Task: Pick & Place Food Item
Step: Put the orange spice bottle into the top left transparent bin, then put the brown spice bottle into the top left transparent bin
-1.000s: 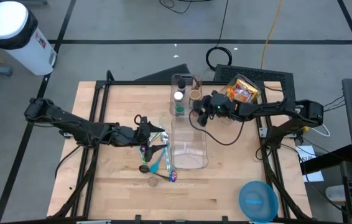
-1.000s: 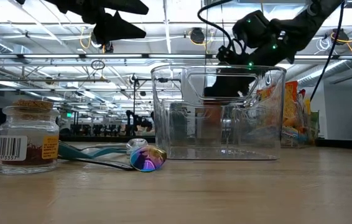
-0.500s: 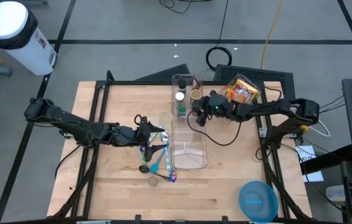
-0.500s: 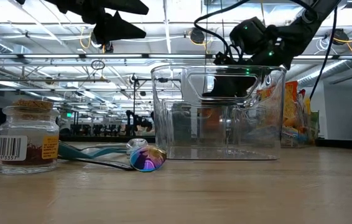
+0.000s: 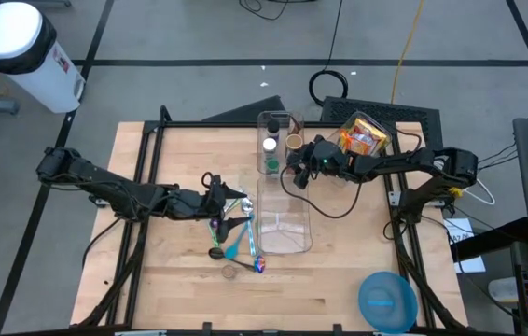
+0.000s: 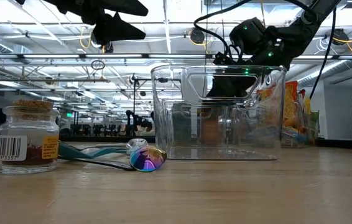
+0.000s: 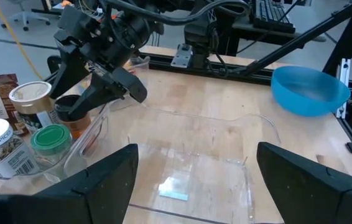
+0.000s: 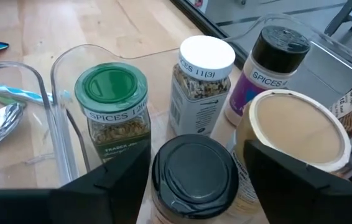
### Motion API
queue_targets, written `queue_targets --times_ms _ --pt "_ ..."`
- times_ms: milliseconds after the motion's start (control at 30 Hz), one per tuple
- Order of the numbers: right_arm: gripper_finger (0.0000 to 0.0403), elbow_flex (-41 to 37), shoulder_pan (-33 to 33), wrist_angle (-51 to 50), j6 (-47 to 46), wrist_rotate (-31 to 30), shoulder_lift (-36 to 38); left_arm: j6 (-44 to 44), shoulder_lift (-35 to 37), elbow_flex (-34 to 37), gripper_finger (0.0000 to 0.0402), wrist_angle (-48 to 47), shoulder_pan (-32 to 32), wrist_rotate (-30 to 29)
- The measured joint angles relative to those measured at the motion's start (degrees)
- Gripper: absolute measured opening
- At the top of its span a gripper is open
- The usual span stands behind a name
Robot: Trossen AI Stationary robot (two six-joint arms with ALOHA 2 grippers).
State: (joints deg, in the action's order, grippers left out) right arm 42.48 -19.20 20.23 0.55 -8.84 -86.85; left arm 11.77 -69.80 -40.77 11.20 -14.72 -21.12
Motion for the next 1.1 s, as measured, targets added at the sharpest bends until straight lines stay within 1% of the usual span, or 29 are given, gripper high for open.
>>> queue_targets --times_ms 167,300,433,533,667,733,800,900,1000,1100 --pt "0.0255 0.00 0.02 -0.08 -1.25 0.02 0.05 0.01 0.00 -0.02 0.0335 0.00 0.00 0.00" --pt "0.0254 -0.19 0.20 -1.07 1.62 0.30 2.30 0.00 0.06 -0.02 0.0335 0.44 0.00 0.04" --pt "0.0258 -0.13 0.86 -1.52 1.85 0.29 8.01 -0.68 0.55 -0.04 0.0335 -0.22 -1.04 1.71" --pt "0.0258 -0.13 2.74 -3.69 1.92 0.11 12.96 -0.71 0.54 -0.04 0.0335 -1.51 -3.30 3.57" --pt "0.0255 -0.11 7.48 -3.85 2.10 0.11 19.36 -1.17 -0.89 -0.07 0.0335 -4.02 -7.63 5.99" --pt "0.0254 -0.11 10.79 -3.82 2.10 0.02 21.65 -0.66 -1.91 0.03 0.0335 -7.23 -10.60 6.14" --pt "0.0254 -0.11 14.28 -3.97 2.10 0.08 23.26 0.88 -3.55 -0.08 0.0335 -7.46 -13.29 6.15" --pt "0.0254 -0.11 19.33 -3.78 2.42 0.04 24.29 3.44 -7.31 -0.02 0.0335 -9.41 -17.00 6.34" --pt "0.0254 -0.11 23.66 -3.91 4.28 -0.63 24.33 3.33 -11.75 0.00 0.0335 -9.17 -19.28 6.30" --pt "0.0254 -0.11 27.22 -3.55 5.52 -4.22 23.73 3.35 -15.45 0.00 0.0335 -9.19 -20.35 6.28"
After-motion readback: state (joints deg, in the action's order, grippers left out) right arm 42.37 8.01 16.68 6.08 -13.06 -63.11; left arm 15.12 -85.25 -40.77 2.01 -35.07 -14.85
